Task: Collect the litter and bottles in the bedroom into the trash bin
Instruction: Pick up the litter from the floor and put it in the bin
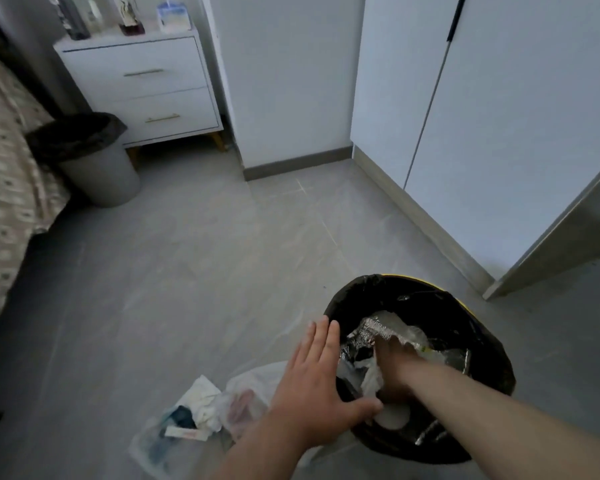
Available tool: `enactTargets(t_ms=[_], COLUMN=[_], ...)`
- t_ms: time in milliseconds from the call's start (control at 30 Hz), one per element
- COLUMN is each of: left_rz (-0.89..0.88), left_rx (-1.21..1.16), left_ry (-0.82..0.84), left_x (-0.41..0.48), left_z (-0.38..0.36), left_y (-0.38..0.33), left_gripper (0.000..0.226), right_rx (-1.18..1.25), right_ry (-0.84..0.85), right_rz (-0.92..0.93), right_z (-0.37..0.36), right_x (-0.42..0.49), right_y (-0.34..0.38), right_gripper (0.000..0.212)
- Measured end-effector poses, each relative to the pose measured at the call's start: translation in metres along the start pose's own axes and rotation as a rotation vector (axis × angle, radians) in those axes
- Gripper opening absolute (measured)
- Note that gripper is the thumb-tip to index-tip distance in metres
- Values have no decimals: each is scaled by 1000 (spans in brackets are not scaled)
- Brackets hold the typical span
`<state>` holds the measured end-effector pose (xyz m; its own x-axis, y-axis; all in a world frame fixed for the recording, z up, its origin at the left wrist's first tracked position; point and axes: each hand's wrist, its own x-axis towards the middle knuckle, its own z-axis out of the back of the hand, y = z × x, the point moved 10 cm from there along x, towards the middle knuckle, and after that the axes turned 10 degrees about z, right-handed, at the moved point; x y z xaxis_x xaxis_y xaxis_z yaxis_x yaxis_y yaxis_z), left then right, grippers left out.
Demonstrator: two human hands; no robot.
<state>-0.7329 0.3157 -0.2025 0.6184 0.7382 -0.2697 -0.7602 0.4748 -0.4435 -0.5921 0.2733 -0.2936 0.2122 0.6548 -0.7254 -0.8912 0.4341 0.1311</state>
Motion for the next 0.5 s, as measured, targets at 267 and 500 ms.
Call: enactTargets(t_ms=[267, 500], left_rz=[193, 586], left_rx=[-309, -321], left_ry=[-323, -247], left_x=[-72, -158], left_z=[101, 47], left_y=[150, 315], left_gripper=[94, 68], right_rx=[-106, -124], right_ry=[-188, -230], right_rz=[346, 569], right_z=[120, 50], right_x=[-66, -49], right_y=[144, 294], right_gripper=[32, 23])
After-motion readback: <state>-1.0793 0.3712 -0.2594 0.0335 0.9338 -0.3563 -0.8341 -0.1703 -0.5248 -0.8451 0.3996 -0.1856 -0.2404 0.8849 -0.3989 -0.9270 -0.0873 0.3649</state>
